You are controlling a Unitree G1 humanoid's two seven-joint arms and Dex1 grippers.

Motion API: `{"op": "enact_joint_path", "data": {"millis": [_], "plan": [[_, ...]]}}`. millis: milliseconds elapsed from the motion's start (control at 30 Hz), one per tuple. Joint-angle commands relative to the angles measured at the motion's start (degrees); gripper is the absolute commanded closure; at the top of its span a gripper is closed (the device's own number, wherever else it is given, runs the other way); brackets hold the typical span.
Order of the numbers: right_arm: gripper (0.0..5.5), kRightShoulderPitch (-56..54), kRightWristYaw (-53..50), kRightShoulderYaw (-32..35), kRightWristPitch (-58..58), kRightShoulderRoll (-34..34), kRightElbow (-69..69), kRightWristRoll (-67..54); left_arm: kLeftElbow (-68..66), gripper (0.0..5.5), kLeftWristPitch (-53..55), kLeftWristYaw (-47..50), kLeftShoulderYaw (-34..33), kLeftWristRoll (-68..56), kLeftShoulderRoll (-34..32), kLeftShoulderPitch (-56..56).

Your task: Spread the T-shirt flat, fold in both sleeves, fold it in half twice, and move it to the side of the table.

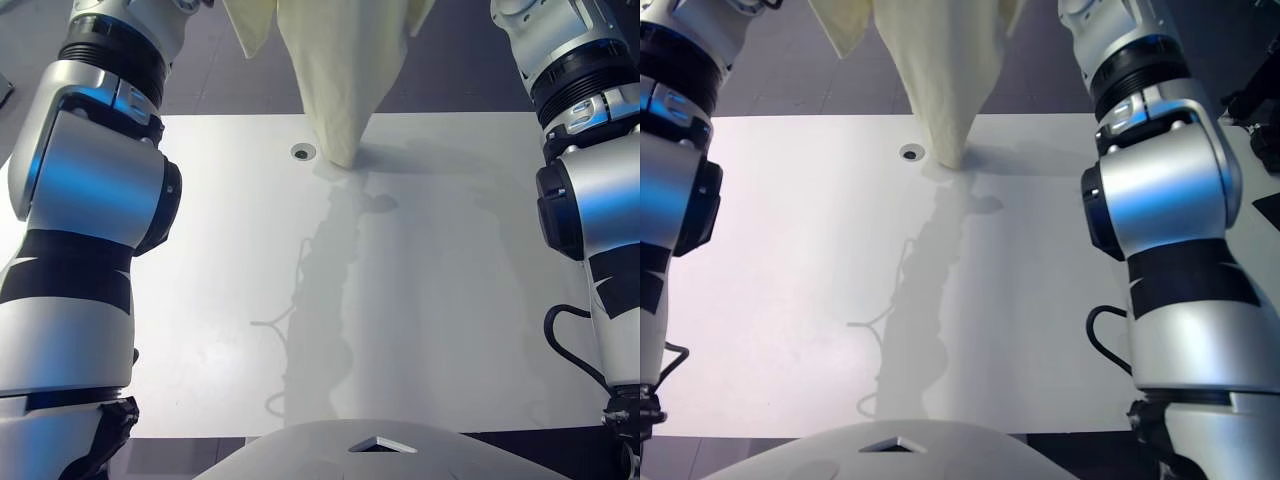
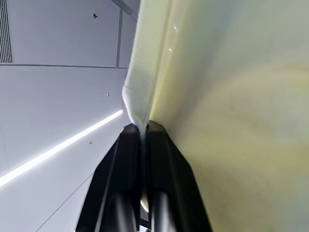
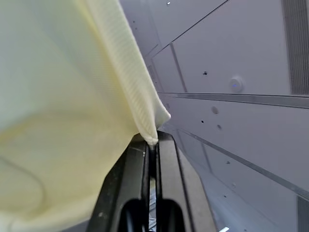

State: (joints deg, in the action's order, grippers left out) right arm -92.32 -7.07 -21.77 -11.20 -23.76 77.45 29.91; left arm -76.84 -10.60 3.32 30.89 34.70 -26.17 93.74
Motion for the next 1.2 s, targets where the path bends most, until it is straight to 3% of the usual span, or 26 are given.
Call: {"op": "enact_joint_path", "data": {"millis": [33,133,267,333,433,600,867,1133,1167,1200], "plan": [[5.49,5.27,6.80,2.87,-2.60,-2.04,0.15,-2.40,-0.31,5.50,-1.94,-9.42,-0.42,-0.06,-2.76,-8.60],[5.49,11.60,19.81,5.23,-7.46,-1.70,-2.08,-6.33,5.36,5.50,-5.33,-21.84,-1.17,-2.47,-5.06,-18.08],[5.49,24.37,45.91,7.26,-10.88,-5.79,-16.14,-15.04,40.72,5.50,3.24,-41.84,-7.45,-11.00,-16.80,-40.54],[5.49,32.30,62.49,7.26,-6.09,-10.48,-31.44,-22.50,57.80,5.50,9.74,-50.21,-11.25,-15.52,-21.99,-49.27],[5.49,40.81,79.27,6.90,3.23,-17.64,-51.16,-31.79,75.19,5.50,15.88,-60.86,-14.34,-23.85,-26.96,-56.22],[5.49,47.00,94.15,7.66,17.79,-25.41,-68.58,-42.83,96.46,5.50,22.69,-74.40,-14.83,-35.78,-34.44,-63.44],[5.49,64.22,98.50,5.00,28.33,-35.03,-91.40,-45.59,116.63,5.50,32.35,-78.20,-9.95,-39.35,-38.30,-77.39],[5.49,78.90,94.01,3.81,29.19,-39.76,-103.43,-40.95,123.13,5.50,37.91,-76.26,-9.99,-40.90,-39.11,-88.11],[5.18,79.97,94.10,3.66,29.25,-40.41,-104.33,-40.79,123.70,5.50,38.80,-75.30,-10.30,-41.36,-38.21,-88.53],[5.11,80.78,94.11,3.67,29.39,-40.93,-105.05,-40.76,124.31,5.17,40.45,-74.36,-10.61,-42.45,-37.17,-88.61]]}}
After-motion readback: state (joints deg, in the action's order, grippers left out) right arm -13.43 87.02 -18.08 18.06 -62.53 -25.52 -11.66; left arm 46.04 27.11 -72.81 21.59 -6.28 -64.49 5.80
